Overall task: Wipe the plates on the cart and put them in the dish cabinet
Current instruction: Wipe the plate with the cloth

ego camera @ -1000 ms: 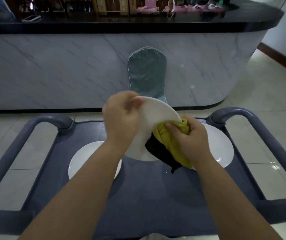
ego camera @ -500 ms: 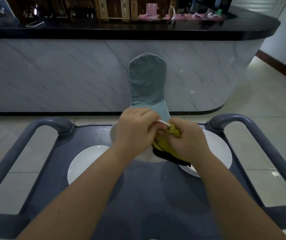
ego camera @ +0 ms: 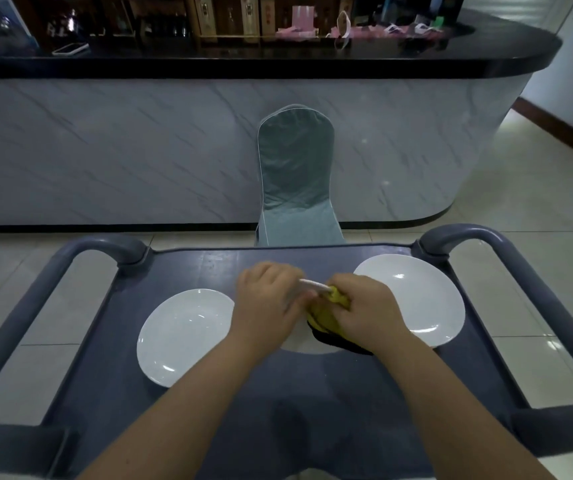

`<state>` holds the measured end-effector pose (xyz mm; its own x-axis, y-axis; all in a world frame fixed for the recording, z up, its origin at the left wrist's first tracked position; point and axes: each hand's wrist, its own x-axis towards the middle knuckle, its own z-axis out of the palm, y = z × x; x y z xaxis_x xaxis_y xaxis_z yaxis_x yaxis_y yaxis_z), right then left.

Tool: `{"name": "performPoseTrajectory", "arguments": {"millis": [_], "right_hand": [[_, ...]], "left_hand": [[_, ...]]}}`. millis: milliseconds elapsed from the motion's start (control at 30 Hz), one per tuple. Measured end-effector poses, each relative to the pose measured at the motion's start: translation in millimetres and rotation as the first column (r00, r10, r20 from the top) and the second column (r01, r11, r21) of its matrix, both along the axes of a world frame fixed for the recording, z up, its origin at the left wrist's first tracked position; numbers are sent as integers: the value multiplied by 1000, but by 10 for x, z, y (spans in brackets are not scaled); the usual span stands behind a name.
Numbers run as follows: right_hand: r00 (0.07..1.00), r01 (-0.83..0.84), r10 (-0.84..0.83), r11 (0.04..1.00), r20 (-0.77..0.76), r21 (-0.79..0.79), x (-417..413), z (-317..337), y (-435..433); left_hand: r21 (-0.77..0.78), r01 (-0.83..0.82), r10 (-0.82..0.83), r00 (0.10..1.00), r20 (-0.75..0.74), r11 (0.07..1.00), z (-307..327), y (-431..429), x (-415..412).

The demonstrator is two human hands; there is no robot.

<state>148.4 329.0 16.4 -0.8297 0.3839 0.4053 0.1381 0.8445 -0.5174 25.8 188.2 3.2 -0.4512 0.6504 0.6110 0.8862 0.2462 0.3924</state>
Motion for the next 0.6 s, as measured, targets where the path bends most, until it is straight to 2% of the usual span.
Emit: {"name": "performPoseTrajectory", "arguments": {"millis": [67,167,233,267,300,333,367,400,433,467,533,567,600], "right_hand": [[997,-32,36,997,-63,73,-83,121,-32],[982,16,-3,998,-187,67,-109,318,-43],[966,25,-41,998,-255,-62,-62,397,-44],[957,15,-63,985,-282,-171,-28,401,-39],[951,3,-92,957,-294,-289,6,386,-32],[950,-5,-121,916,-288,-402,37,346,-25],[952,0,-148,874,-267,-486,52,291,-21],[955,26,-175,852,-239,-522,62,226,-14],[959,61,-192,855,-206,-514,60,162,-10],[966,95,-196,876,-170,-472,49,94,-8],[975,142,-188,935,-115,-325,21,-37,-10],[978,155,-181,962,-102,-227,9,-82,-10],[981,154,-166,982,-103,-114,-4,-119,-11]], "left_hand": [[46,40,-29,976,-215,998,246,102,24],[134,48,-2,947,-321,990,567,150,-60],[195,42,5,973,-233,980,639,121,-136],[267,-5,28,996,-83,964,656,98,-151],[354,-108,56,986,154,929,642,74,-162],[415,-253,55,900,433,874,618,49,-150],[420,-399,29,752,659,815,550,28,-128],[381,-500,9,615,789,777,450,13,-90],[315,-544,27,530,848,778,332,-9,-48],[236,-544,71,483,873,805,196,-46,-20],[85,-497,131,384,914,864,21,-135,15],[28,-491,117,262,958,871,-36,-197,-8],[-6,-483,51,81,995,876,-72,-266,-40]]}}
